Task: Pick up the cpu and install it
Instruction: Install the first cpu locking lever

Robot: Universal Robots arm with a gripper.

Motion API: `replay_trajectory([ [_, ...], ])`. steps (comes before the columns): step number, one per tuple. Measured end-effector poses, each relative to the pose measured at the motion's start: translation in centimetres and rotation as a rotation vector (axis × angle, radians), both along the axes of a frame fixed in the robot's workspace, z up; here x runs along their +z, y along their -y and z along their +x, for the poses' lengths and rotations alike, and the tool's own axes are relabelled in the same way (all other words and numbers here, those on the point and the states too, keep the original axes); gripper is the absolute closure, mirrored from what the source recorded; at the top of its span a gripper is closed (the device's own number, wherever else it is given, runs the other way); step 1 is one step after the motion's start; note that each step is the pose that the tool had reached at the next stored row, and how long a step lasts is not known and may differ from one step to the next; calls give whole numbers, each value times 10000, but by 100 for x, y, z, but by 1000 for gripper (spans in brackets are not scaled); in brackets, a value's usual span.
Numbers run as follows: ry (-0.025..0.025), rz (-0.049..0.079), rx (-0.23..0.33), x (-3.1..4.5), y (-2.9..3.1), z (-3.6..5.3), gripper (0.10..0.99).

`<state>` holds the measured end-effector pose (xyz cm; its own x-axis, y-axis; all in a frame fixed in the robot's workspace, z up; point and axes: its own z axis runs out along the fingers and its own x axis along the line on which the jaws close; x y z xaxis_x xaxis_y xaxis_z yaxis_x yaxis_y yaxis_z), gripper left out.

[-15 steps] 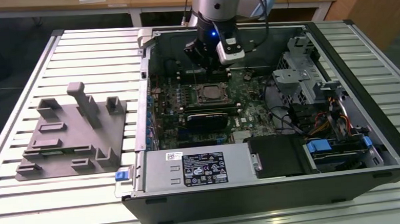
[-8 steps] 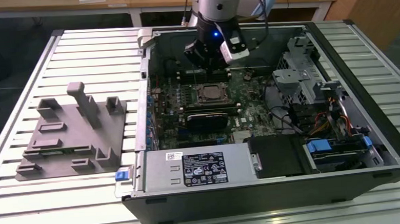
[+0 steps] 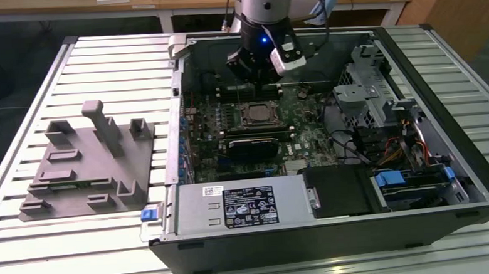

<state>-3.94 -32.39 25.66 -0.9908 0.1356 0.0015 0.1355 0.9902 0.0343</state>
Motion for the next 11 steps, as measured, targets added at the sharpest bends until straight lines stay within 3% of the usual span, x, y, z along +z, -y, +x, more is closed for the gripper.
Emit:
replay_trajectory([
  [7, 15, 22, 406, -7, 0, -42, 980],
  [11, 76, 21, 410, -13, 0, -178, 980],
])
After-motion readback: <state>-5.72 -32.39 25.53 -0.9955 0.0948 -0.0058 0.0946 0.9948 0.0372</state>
